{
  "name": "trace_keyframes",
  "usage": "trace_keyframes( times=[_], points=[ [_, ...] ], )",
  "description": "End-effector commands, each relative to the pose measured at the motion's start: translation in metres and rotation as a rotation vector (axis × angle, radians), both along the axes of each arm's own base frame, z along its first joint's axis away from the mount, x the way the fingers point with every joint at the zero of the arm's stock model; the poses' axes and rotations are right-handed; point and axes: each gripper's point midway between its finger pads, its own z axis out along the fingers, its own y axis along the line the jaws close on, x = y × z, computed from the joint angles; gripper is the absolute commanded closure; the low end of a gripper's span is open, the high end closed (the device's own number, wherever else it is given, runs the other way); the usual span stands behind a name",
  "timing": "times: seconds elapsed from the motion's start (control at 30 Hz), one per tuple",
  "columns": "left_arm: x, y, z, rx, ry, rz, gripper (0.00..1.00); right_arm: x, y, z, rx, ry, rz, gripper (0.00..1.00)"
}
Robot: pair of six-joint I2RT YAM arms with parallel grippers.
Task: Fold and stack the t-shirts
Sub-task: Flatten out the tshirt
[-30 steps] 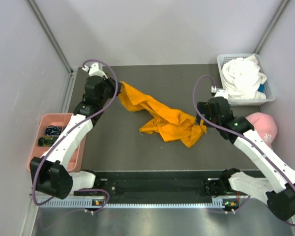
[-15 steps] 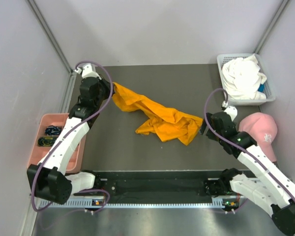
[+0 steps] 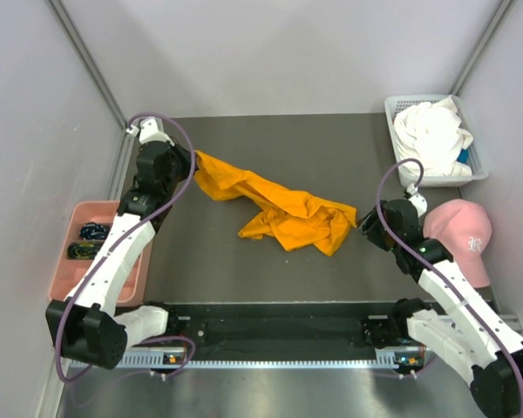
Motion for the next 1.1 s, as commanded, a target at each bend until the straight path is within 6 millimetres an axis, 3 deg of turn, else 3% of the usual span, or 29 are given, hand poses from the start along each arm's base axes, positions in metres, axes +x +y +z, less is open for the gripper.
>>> trace_keyframes(
  times=[0.0, 0.4, 0.73, 1.07],
  points=[
    [-0.003, 0.01, 0.014, 0.01, -0.052, 0.024, 1.0, 0.012, 0.01, 0.017, 0.04, -0.062, 0.033, 0.48],
    [-0.001, 0.012, 0.012, 0.003, -0.047, 0.022, 1.0, 0.012, 0.005, -0.001, -0.118, 0.028, 0.15, 0.48],
    [0.0, 0.014, 0.01, -0.005, -0.041, 0.021, 1.0, 0.018, -0.004, -0.003, -0.236, 0.077, 0.188, 0.48],
    [0.0, 0.015, 0.008, -0.011, -0.036, 0.023, 1.0, 0.023, 0.016, -0.004, -0.082, 0.046, 0.159, 0.51]
  ],
)
